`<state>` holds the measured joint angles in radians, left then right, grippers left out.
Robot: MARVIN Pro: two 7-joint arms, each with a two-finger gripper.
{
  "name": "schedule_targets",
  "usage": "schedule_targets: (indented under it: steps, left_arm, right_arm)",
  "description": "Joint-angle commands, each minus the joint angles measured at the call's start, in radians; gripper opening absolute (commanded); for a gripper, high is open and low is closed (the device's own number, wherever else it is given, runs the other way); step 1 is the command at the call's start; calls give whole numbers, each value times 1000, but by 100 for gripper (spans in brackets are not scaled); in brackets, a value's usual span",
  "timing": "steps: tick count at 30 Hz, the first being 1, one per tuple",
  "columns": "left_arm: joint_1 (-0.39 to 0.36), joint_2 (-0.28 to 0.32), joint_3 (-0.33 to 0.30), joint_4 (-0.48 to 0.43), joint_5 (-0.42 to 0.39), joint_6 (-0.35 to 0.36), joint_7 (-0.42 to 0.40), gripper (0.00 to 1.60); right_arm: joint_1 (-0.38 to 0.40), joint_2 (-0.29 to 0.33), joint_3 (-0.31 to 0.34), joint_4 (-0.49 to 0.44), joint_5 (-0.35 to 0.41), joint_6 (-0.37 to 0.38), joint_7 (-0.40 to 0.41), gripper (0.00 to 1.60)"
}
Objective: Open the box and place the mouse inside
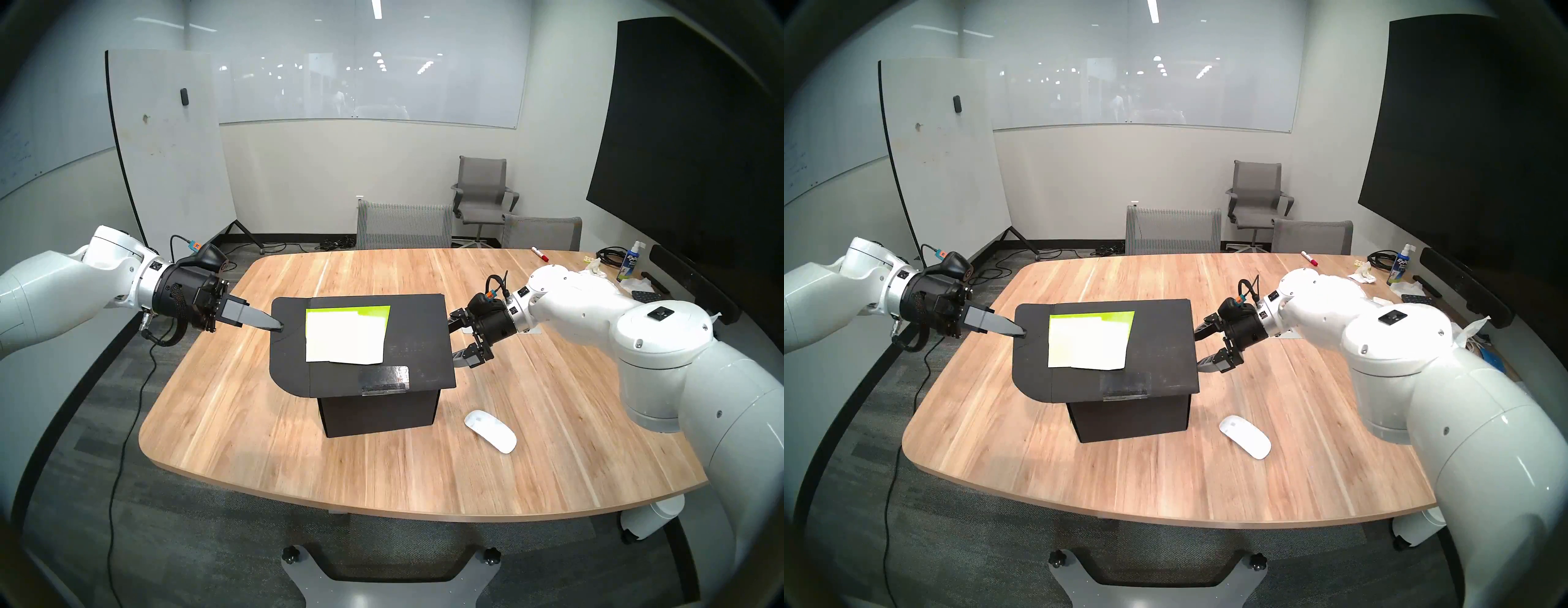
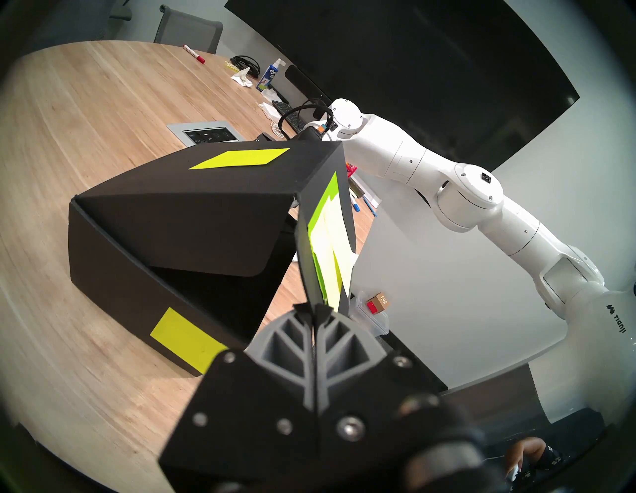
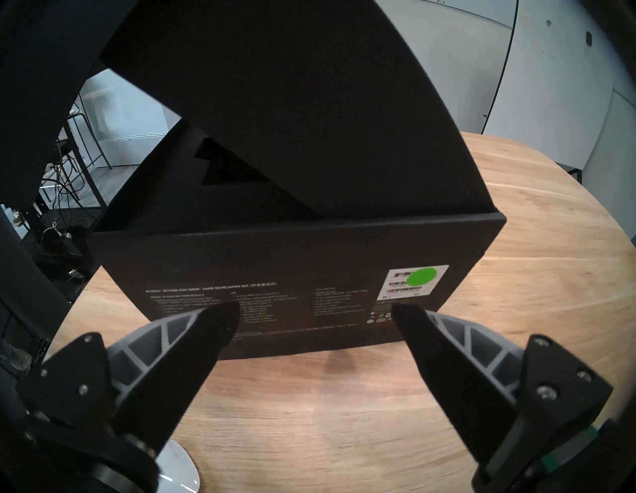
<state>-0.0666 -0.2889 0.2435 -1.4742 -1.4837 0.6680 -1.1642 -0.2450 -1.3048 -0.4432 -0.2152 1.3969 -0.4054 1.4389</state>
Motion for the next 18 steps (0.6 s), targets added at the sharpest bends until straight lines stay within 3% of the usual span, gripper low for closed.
schedule_targets:
  steps: [1, 18]
  left_arm:
    - [-19, 1, -15, 0, -7, 0, -99, 0]
    - [-21, 1, -13, -2, -9, 0, -91, 0]
  right_arm:
    - [32, -10, 3, -11, -2, -18, 45, 160]
    - [36, 10, 8, -71, -7, -61, 41, 160]
